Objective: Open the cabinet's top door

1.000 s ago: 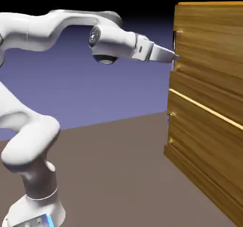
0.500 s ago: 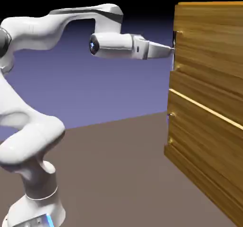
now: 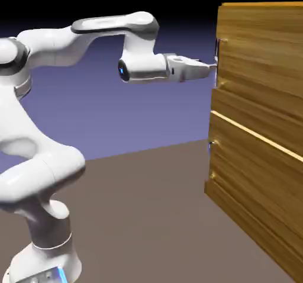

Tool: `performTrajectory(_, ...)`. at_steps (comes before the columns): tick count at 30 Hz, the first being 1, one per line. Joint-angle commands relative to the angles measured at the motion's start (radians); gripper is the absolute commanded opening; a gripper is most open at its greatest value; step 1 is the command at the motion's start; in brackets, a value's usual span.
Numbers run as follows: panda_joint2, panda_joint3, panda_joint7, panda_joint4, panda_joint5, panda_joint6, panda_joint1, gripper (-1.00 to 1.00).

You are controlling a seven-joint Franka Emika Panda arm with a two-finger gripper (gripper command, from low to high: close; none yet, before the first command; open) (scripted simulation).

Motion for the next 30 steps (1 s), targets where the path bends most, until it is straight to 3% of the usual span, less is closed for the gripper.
performTrajectory(1,0.01,0.026,-0.001,0.026,0.002,-0.002,-0.037,0.0)
performTrajectory(4,0.034,0.093,-0.003,0.092,0.007,-0.006,-0.131,0.0)
performTrajectory(5,0.034,0.093,-0.003,0.092,0.007,-0.006,-0.131,-1.0)
performTrajectory(19,0.024,-0.28,0.064,-0.25,-0.221,-0.188,0.341,-1.0)
performTrajectory(30,-0.155,-0.668,0.241,-0.57,-0.591,-0.382,0.711,-1.0)
